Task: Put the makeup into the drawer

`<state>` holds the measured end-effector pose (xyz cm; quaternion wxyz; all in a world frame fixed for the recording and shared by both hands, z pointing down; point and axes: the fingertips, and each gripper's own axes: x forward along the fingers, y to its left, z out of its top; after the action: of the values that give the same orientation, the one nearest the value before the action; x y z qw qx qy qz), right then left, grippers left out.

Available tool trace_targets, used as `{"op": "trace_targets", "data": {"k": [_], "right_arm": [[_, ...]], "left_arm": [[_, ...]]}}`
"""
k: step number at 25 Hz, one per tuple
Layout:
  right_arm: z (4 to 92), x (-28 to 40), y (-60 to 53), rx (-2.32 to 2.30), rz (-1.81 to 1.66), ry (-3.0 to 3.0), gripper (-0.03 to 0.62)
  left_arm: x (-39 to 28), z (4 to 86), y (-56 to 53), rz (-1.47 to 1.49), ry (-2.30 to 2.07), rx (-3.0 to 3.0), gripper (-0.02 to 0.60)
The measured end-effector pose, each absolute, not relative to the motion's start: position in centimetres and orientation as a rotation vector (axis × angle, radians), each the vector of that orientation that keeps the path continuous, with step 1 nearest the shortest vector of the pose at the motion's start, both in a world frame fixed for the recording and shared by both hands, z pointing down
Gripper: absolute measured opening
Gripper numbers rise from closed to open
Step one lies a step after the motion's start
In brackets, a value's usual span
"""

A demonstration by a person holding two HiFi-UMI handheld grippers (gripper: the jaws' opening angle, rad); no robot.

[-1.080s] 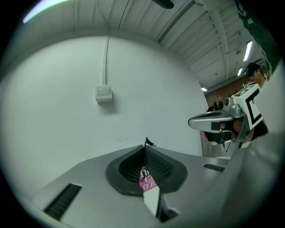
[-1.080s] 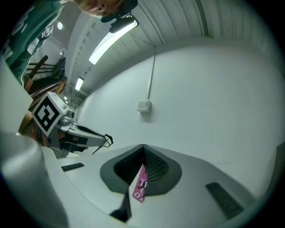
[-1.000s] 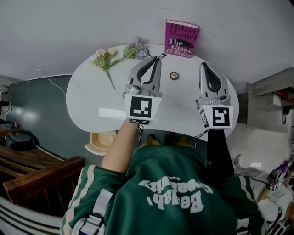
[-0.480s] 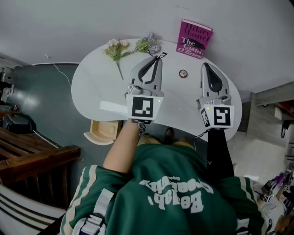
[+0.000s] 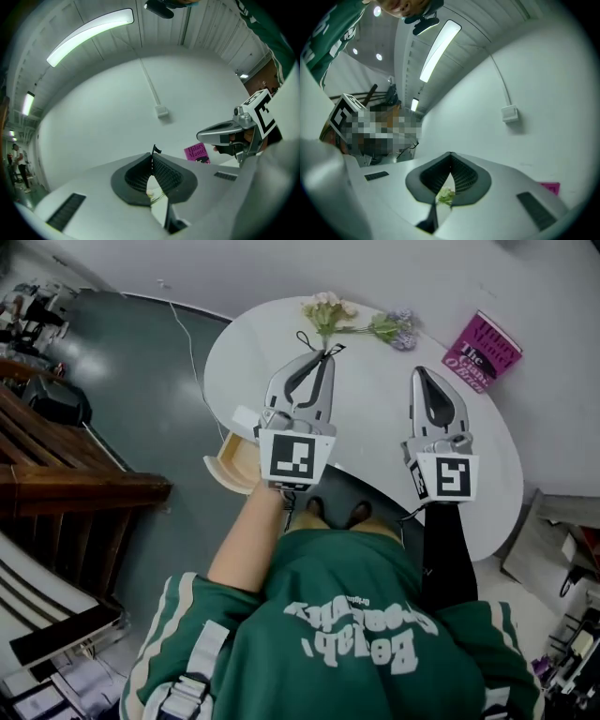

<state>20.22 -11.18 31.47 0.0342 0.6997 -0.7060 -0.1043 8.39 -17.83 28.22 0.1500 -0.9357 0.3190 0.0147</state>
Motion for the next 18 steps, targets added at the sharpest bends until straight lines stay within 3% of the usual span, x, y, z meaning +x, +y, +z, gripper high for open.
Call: {"op": "trace_targets", "data": {"k": [11, 18], "right_arm": [[31.7, 3.1, -18.2, 1.721, -0.333, -2.588, 0.009], [31.7, -3.5, -18.7, 1.614, -0.314, -2.664, 0.009]], "left_arm": [[-9.0, 29.6, -20.3, -0.099, 1.383, -2.506, 0.023], [-14.3, 32.3, -20.4, -0.168, 1.477, -2.536, 0.025]]}}
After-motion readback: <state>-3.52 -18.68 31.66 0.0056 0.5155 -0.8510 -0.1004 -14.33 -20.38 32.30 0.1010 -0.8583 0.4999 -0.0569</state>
